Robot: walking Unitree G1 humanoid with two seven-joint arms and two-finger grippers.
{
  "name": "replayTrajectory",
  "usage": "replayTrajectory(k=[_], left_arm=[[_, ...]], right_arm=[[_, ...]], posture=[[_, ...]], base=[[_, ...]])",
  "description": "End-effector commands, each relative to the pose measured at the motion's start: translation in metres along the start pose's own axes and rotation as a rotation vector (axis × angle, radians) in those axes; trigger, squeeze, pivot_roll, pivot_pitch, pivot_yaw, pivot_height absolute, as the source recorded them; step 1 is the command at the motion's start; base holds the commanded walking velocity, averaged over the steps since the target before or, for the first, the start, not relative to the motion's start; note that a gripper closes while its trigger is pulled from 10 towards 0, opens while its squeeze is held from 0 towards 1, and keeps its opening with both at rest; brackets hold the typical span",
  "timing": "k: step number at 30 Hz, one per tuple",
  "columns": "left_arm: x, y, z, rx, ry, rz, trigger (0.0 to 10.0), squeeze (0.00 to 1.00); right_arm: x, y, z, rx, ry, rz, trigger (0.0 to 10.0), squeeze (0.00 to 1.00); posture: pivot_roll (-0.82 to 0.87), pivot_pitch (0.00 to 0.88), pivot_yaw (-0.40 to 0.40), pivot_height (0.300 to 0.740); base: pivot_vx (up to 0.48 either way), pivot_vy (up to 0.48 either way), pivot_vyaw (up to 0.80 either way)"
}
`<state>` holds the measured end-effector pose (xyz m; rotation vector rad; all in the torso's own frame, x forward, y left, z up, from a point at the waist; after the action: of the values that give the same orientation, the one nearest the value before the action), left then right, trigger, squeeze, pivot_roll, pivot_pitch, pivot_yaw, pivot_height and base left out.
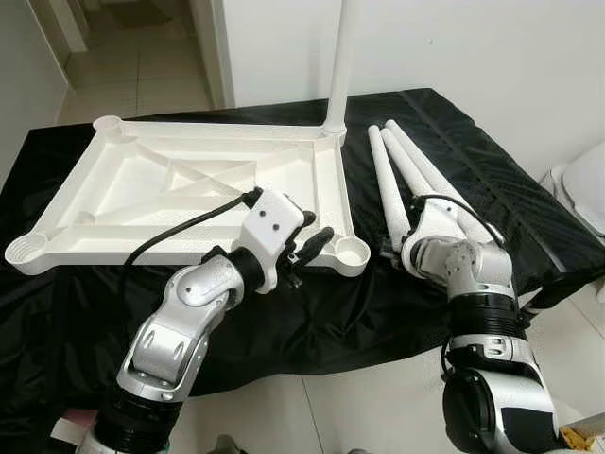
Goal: Building children table
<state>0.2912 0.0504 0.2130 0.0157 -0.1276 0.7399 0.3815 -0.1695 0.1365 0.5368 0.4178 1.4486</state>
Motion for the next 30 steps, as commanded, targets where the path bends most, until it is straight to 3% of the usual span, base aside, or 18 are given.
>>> replayTrajectory(k=[1,3,4,10,17,20,21,22,24,25,30], left_arm=[[0.003,0.001,0.004,-0.005,-0.01,0.037,10.0,0.0],[0.003,0.001,0.004,-0.005,-0.01,0.037,10.0,0.0],[0.005,0.001,0.004,-0.006,-0.008,0.044,10.0,0.0],[0.007,0.001,0.006,-0.008,-0.004,0.058,10.0,0.0],[0.01,-0.001,0.008,-0.014,0.012,0.082,10.0,0.0],[0.011,-0.001,0.008,-0.014,0.015,0.085,10.0,0.0],[0.011,-0.002,0.008,-0.015,0.016,0.09,10.0,0.0],[0.012,-0.002,0.008,-0.016,0.02,0.096,10.0,0.0],[0.012,-0.002,0.009,-0.017,0.022,0.101,10.0,0.0],[0.014,-0.003,0.008,-0.018,0.027,0.107,10.0,0.0],[0.016,-0.003,0.008,-0.02,0.037,0.116,10.0,0.0]], right_arm=[[0.003,-0.005,-0.018,0.071,-0.007,0.017,7.7,0.0],[0.003,-0.005,-0.018,0.071,-0.007,0.017,7.7,0.0],[0.003,-0.006,-0.021,0.079,-0.009,0.019,0.0,0.0],[0.006,-0.005,-0.024,0.082,-0.005,0.051,0.0,0.0],[0.015,0.003,0.0,-0.109,0.012,0.11,0.0,0.0],[0.016,0.004,0.003,-0.133,0.017,0.118,0.0,0.0],[0.016,0.007,0.012,-0.209,0.045,0.109,2.9,0.0],[0.015,0.012,0.021,-0.298,0.068,0.096,5.0,0.0],[0.014,0.016,0.027,-0.357,0.085,0.087,5.0,0.0],[0.013,0.02,0.034,-0.429,0.081,0.08,10.0,0.0],[0.014,0.024,0.041,-0.483,0.065,0.117,10.0,0.0]], posture=[[-0.07,0.063,-0.006,0.74],[-0.07,0.063,-0.006,0.74],[-0.07,0.065,-0.005,0.74],[-0.07,0.072,-0.001,0.74],[-0.07,0.075,0.001,0.74],[-0.07,0.076,0.001,0.74],[-0.07,0.076,0.001,0.74],[-0.07,0.076,0.001,0.74],[-0.07,0.076,0.001,0.74],[-0.07,0.076,0.0,0.74],[-0.07,0.074,-0.001,0.74]], base=[[0.0,0.0,0.0],[0.0,0.0,0.0],[0.0,0.0,0.0],[0.0,0.0,0.0],[0.0,0.0,0.0],[0.0,0.0,0.0],[0.0,0.0,0.0],[0.0,0.0,0.0],[0.0,0.0,0.0],[0.0,0.0,0.0],[0.0,0.0,0.0]])
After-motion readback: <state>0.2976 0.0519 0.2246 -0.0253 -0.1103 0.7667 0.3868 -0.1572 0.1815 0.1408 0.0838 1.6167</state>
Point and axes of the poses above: a point about 5 cm out from each wrist's last joint towards the gripper, its own y axis pointing back from the gripper into the wrist, its own z axis along the axis of the wrist's last joint, x = y × z, the point moved 3 cm from there along -y, pointing out of the wrist towards the gripper, and after that the axes turned 8 degrees about y, right-handed, at the moved point
